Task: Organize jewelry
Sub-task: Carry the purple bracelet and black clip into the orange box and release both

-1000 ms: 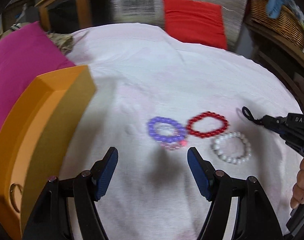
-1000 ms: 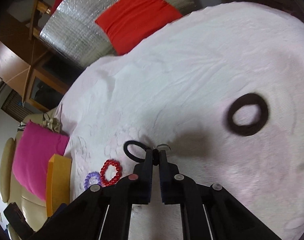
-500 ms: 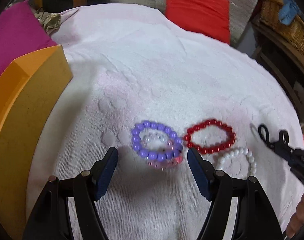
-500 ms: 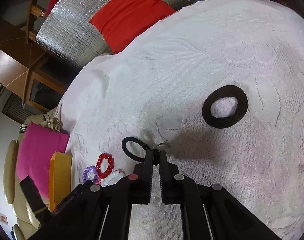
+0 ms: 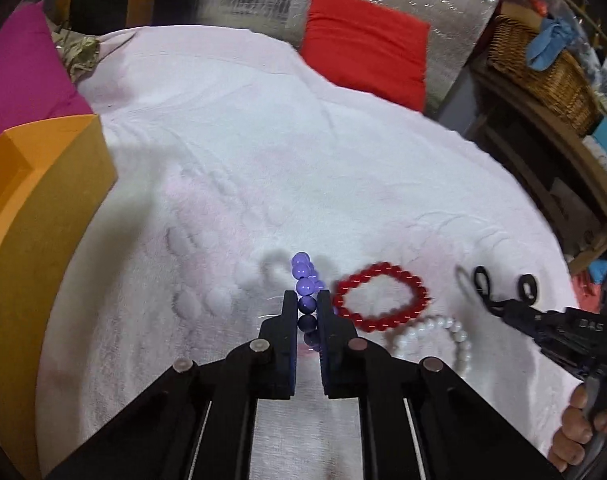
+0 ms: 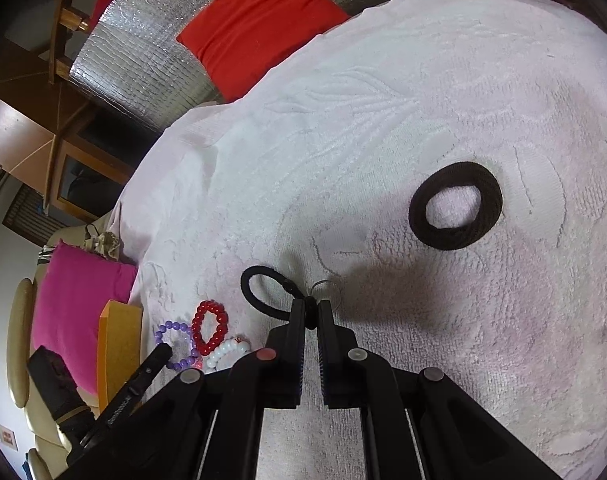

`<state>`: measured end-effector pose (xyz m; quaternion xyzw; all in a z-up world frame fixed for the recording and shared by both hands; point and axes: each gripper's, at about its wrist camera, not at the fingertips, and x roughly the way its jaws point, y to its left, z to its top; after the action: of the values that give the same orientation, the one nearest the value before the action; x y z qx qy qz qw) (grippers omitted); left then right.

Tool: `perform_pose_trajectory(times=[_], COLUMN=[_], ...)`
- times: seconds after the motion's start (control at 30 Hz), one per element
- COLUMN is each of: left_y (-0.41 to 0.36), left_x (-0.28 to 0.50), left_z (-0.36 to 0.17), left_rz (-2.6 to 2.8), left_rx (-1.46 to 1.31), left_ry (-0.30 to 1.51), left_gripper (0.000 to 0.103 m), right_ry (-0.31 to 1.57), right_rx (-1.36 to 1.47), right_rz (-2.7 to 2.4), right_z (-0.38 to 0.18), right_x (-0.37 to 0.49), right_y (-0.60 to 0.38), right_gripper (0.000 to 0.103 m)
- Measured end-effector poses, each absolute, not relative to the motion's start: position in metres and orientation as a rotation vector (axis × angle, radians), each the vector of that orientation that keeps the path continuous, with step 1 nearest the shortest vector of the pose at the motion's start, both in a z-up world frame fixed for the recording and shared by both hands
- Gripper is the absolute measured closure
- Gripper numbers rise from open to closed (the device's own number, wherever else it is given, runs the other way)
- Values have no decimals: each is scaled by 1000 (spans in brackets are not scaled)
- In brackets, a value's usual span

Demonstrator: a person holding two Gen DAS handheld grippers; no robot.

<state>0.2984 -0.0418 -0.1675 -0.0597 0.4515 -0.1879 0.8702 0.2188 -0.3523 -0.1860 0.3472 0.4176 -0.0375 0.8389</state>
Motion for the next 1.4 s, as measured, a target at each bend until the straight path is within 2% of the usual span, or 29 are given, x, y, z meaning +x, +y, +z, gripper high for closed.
perform_pose_trajectory(times=[0.57, 1.0, 1.4], left_y=[-6, -15, -2], left_x=[287, 266, 245], left_z=[-140, -118, -98], left_rz=[-329, -374, -377], left_rx=[-182, -140, -154], left_ry=[840, 778, 727], left_gripper=[94, 94, 94], right_ry=[778, 664, 661], right_rx=[737, 718, 685], right_rz=[-50, 37, 102], right_z=[-164, -136, -132], right_x=[211, 196, 200], right_y=[-353, -345, -314], right_gripper=[96, 96, 96])
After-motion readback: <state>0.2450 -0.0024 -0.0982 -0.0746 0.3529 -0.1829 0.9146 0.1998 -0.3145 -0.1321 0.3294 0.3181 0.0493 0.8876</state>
